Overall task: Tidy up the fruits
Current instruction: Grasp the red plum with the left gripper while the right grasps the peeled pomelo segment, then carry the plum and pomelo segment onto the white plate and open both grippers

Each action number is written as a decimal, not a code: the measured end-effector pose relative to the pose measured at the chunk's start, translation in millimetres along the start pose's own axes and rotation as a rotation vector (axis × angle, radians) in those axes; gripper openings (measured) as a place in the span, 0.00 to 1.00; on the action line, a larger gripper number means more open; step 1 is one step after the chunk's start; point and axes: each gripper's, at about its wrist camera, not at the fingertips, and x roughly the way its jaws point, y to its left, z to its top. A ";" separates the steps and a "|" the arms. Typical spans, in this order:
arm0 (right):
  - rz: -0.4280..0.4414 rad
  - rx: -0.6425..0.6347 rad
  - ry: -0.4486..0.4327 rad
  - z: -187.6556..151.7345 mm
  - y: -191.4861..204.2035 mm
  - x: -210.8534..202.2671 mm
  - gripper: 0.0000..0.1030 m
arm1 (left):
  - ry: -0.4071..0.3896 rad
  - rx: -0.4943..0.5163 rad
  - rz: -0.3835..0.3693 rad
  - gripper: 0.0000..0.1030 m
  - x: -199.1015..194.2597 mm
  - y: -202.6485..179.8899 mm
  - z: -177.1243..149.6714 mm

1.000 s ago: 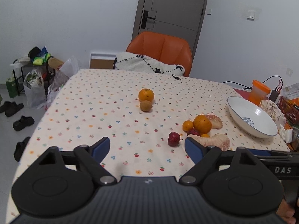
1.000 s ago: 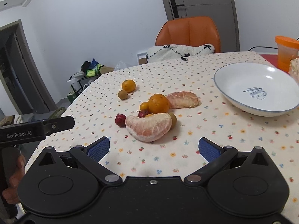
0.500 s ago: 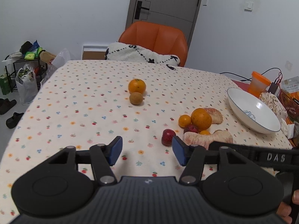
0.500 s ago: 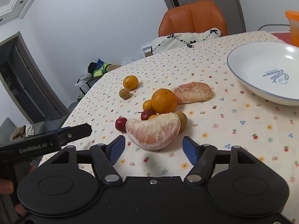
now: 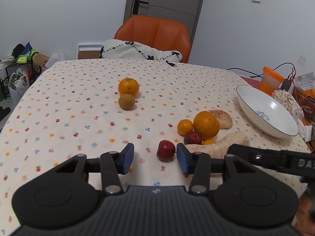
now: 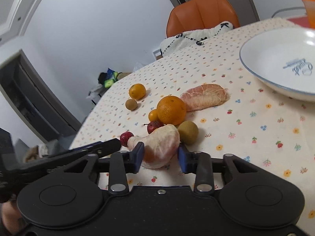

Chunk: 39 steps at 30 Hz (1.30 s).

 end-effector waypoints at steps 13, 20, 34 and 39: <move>0.036 -0.004 -0.106 2.8 -3.8 -28.6 0.17 | -0.001 0.005 -0.009 0.21 1.8 -13.5 -0.9; 0.053 -0.014 -0.156 3.5 -4.0 -42.9 0.16 | -0.055 0.038 -0.048 0.21 -19.6 -32.8 10.4; -0.011 -0.012 -0.269 15.1 -17.2 -84.1 0.16 | -0.113 0.108 -0.128 0.21 -25.8 -90.3 27.8; -0.042 -0.006 -0.306 19.4 -30.0 -97.0 0.16 | -0.125 0.123 -0.151 0.21 -23.5 -110.7 33.0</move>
